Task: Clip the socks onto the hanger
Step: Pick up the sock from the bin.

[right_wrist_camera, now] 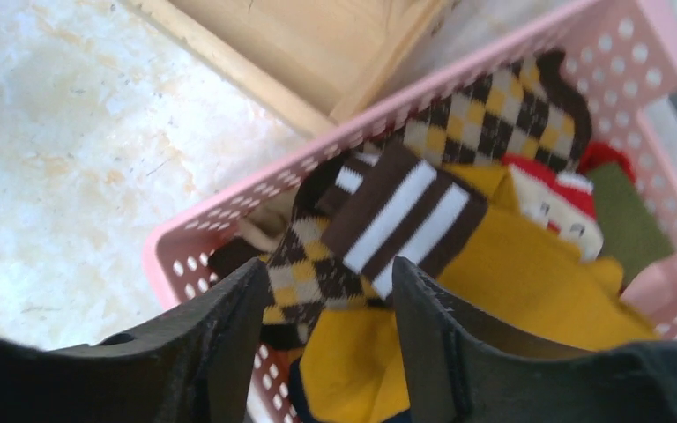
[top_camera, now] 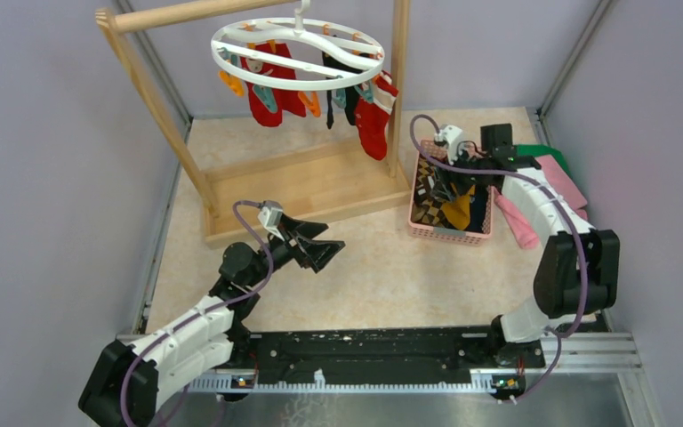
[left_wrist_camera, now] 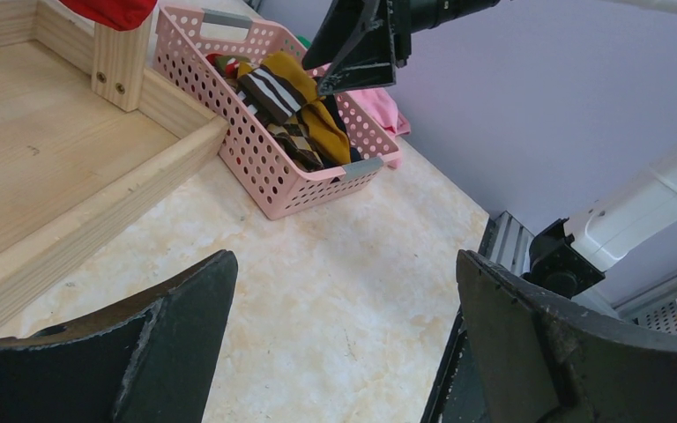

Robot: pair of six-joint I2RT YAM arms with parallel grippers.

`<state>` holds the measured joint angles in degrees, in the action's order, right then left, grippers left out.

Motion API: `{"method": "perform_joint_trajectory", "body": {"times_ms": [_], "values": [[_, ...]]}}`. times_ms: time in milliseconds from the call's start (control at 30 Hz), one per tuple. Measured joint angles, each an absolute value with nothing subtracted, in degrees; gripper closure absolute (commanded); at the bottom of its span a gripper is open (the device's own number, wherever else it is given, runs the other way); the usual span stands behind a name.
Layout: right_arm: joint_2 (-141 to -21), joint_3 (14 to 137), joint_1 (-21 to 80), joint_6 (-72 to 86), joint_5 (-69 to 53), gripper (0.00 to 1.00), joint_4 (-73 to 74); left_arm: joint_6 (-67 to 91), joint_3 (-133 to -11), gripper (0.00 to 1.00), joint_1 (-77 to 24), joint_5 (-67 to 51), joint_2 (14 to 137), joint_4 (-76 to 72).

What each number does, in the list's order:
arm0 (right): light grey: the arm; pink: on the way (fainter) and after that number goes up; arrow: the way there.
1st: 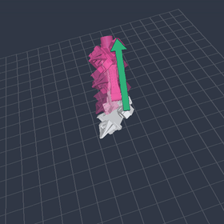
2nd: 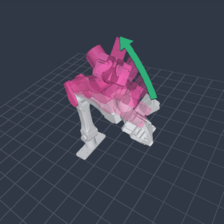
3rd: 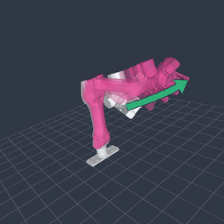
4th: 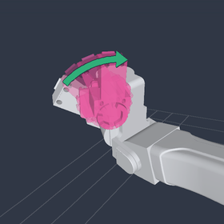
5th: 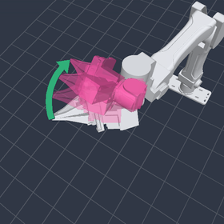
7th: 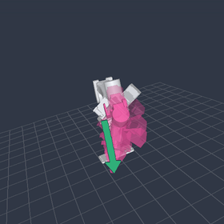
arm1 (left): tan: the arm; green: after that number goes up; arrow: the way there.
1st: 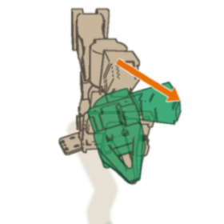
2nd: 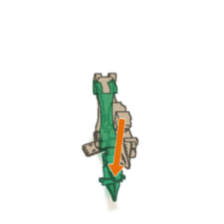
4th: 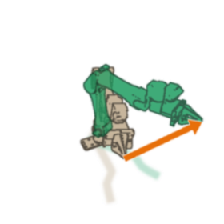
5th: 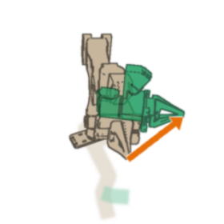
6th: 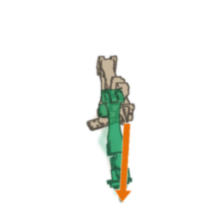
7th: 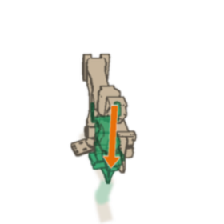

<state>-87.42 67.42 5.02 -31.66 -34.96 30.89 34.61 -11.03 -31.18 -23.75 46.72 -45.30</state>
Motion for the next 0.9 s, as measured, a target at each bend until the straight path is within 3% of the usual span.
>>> {"method": "perform_joint_trajectory", "body": {"times_ms": [433,533,700,900], "values": [[-96.31,71.37,9.39,-29.74,-21.37,0.57,25.96,36.07,-9.47,0.0,-31.16,-23.31,46.39,-46.39],[-97.56,71.35,9.63,-29.39,-19.55,0.69,25.67,36.18,-9.45,0.0,-31.16,-23.33,46.39,-46.5],[-98.56,71.35,9.74,-29.19,-18.0,0.99,24.88,36.69,-9.43,0.0,-31.16,-23.35,46.37,-46.78],[-97.6,70.87,9.74,-28.4,-18.24,1.0,24.86,37.39,-9.06,0.0,-31.16,-23.35,45.93,-46.78]]}}
